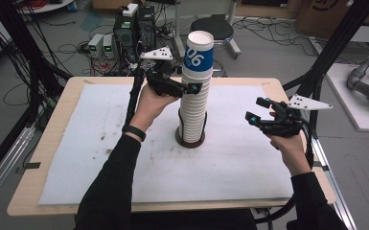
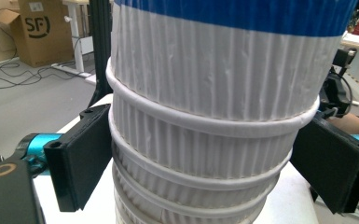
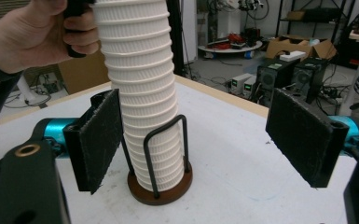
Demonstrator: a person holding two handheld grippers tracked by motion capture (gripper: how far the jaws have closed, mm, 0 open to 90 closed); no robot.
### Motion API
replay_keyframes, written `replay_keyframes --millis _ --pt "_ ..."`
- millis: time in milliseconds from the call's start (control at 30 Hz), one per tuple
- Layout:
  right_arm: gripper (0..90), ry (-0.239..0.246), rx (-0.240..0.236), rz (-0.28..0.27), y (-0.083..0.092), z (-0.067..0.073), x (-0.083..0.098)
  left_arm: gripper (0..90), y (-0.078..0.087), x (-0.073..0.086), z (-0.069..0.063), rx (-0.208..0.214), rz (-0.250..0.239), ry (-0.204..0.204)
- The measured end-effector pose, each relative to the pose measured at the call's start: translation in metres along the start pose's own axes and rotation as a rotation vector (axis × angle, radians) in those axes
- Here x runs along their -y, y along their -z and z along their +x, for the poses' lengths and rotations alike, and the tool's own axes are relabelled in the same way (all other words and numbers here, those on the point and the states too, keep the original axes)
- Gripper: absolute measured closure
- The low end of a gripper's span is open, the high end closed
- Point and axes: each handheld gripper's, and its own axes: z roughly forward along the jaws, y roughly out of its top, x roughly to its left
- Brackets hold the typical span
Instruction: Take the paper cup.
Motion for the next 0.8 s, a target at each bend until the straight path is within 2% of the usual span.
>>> replay_keyframes --millis 167,400,500,600,733,800 --pt "19.3 0.012 -0.030 -0.017 -0.002 0.006 -0.010 11.0 0.001 0.000 0.001 0.003 0.000 0.000" --pt "19.3 0.042 -0.050 -0.031 -0.007 0.010 -0.038 11.2 0.001 0.000 0.001 0.004 -0.001 -0.002" --pt "19.3 0.040 -0.064 -0.042 -0.008 0.010 -0.047 11.3 0.000 0.000 0.001 0.006 -0.002 -0.003" --pt "19.3 0.058 -0.072 -0.046 -0.012 0.013 -0.067 11.3 0.000 0.000 0.001 0.006 -0.003 -0.003" --pt "19.3 0.061 -0.089 -0.055 -0.016 0.015 -0.080 11.3 0.000 0.001 0.001 0.007 -0.003 -0.004" --pt "19.3 0.075 -0.097 -0.055 -0.022 0.017 -0.093 11.3 0.000 0.001 0.001 0.008 -0.003 -0.003"
